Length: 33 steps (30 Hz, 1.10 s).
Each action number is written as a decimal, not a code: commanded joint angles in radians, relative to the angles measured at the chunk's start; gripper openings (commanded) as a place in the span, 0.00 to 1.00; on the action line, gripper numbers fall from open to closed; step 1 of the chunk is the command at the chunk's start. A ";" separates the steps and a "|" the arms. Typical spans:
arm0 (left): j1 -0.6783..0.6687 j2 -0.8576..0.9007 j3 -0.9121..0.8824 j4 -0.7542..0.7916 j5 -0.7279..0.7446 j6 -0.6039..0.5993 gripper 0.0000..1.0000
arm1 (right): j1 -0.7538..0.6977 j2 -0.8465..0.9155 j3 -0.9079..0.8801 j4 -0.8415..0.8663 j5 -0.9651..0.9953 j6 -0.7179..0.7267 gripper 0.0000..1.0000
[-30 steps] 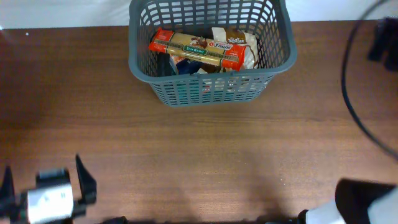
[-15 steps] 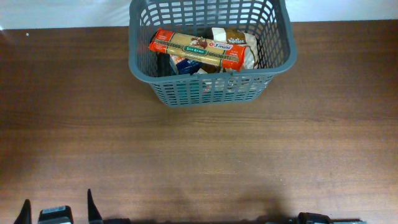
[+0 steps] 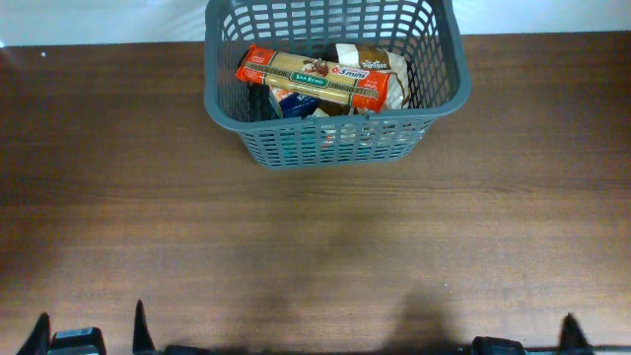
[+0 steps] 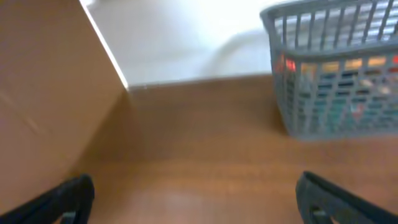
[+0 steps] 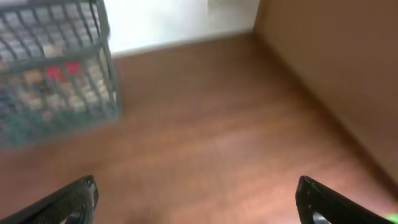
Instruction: Pack container
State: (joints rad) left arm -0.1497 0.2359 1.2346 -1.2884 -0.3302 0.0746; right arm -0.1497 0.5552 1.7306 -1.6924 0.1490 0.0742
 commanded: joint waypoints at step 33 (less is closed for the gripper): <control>-0.069 -0.007 -0.818 0.752 -0.132 -0.508 0.99 | 0.064 -0.363 -1.060 0.723 -0.198 0.197 0.99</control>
State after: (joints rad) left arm -0.2169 0.2352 0.4706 -0.5640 -0.4126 -0.3759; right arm -0.0906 0.1963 0.7166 -1.0008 -0.0429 0.1947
